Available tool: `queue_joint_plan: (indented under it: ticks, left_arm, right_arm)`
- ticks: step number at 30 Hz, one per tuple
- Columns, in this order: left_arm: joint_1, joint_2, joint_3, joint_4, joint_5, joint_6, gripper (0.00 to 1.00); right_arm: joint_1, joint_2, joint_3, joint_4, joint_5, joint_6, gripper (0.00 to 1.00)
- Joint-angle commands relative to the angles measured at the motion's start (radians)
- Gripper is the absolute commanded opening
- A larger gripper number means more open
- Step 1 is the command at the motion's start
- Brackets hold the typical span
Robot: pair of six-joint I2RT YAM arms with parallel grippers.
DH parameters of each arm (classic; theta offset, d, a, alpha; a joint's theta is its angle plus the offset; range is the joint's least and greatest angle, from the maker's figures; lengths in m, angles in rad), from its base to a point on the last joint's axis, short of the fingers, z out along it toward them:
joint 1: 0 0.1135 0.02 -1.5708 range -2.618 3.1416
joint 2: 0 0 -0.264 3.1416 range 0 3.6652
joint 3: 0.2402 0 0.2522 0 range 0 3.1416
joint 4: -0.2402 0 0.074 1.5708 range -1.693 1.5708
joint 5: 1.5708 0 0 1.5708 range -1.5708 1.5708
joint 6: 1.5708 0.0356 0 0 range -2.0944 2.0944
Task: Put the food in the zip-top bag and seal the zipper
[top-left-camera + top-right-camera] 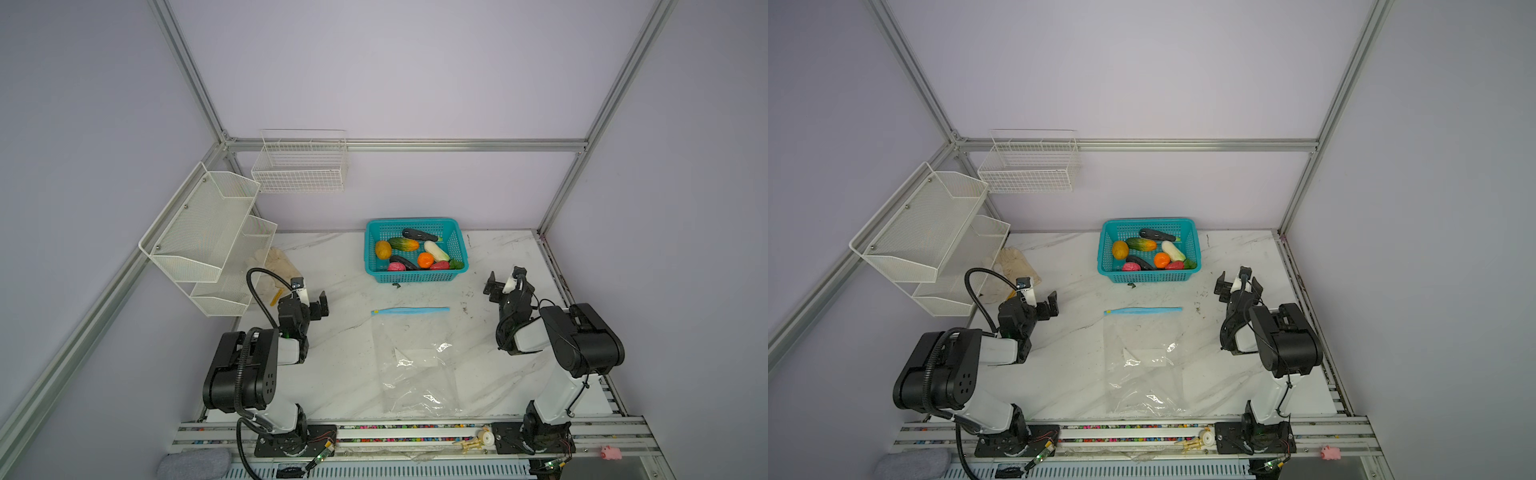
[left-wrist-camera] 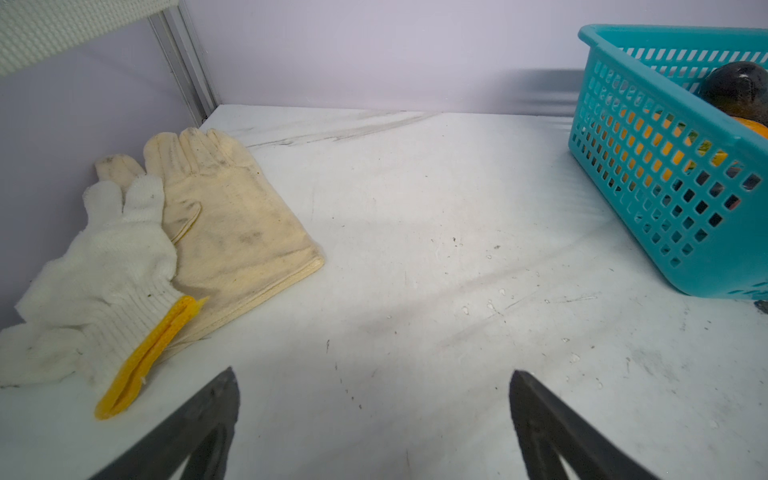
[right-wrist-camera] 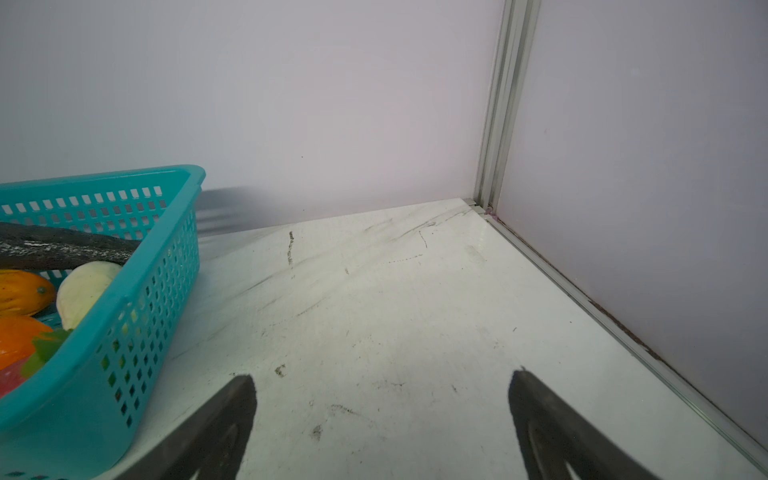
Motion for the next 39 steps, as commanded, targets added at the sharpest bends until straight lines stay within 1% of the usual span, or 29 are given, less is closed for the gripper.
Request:
queue_joint_plan:
  ticks: [1, 19, 23, 26, 30, 36, 39]
  left_arm:
    - [-0.008, -0.019, -0.004, 0.061, -0.007, 0.023, 1.0]
    - [-0.011, -0.018, -0.004, 0.06, -0.012, 0.026, 1.0]
    - [-0.022, -0.018, -0.002, 0.055, -0.035, 0.032, 1.0]
    - [-0.031, -0.018, -0.002, 0.056, -0.05, 0.037, 1.0]
    - [-0.033, -0.02, -0.002, 0.056, -0.055, 0.038, 1.0]
    - [-0.033, -0.02, -0.005, 0.062, -0.058, 0.037, 1.0]
    - [-0.034, -0.023, -0.013, 0.078, -0.045, 0.045, 1.0]
  right_arm:
    - [-0.004, -0.008, -0.009, 0.049, -0.004, 0.002, 0.97]
    - [-0.004, -0.005, -0.006, 0.045, -0.006, 0.003, 0.97]
    - [-0.004, -0.007, -0.009, 0.045, -0.007, 0.003, 0.97]
    - [-0.003, -0.014, -0.013, 0.047, 0.009, -0.002, 0.97]
    - [0.026, -0.011, -0.023, 0.077, 0.042, -0.027, 0.97]
    - [0.031, -0.011, -0.028, 0.088, 0.049, -0.032, 0.97]
    - [0.041, -0.05, -0.029, 0.065, 0.087, -0.03, 0.97]
